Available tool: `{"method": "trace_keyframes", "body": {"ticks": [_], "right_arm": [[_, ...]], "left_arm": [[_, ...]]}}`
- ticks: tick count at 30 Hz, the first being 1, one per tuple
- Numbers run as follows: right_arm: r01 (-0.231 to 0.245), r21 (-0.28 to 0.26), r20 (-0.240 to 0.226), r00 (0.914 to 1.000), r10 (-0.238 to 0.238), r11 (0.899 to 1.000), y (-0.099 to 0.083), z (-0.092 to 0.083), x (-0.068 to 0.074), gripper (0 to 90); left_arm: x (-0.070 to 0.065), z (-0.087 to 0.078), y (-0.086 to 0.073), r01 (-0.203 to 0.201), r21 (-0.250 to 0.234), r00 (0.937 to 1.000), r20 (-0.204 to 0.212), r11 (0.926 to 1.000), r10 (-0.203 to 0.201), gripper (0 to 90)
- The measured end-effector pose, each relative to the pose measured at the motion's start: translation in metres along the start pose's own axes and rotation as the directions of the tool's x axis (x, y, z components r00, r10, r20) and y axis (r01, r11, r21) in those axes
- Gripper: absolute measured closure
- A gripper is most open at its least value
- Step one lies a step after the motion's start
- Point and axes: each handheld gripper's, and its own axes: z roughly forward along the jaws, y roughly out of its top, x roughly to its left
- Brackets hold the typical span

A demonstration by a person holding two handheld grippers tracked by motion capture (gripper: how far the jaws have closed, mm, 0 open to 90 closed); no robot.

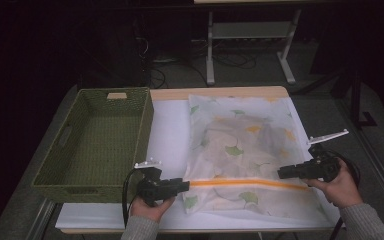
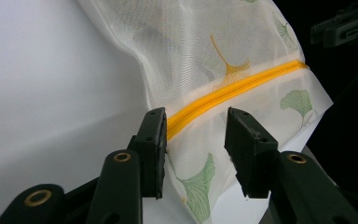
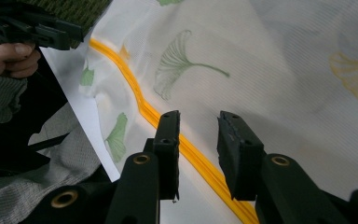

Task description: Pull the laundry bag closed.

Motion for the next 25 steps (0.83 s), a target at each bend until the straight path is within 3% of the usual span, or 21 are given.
{"method": "trace_keyframes", "body": {"ticks": [25], "right_arm": [[0.077,-0.009,-0.025,0.9967,-0.078,0.997,0.024,0.022,0.026,53.3]], "left_arm": [[0.002,0.001,-0.007,-0.006,0.007,0.9999,0.015,1.0,0.006,50.5]]}}
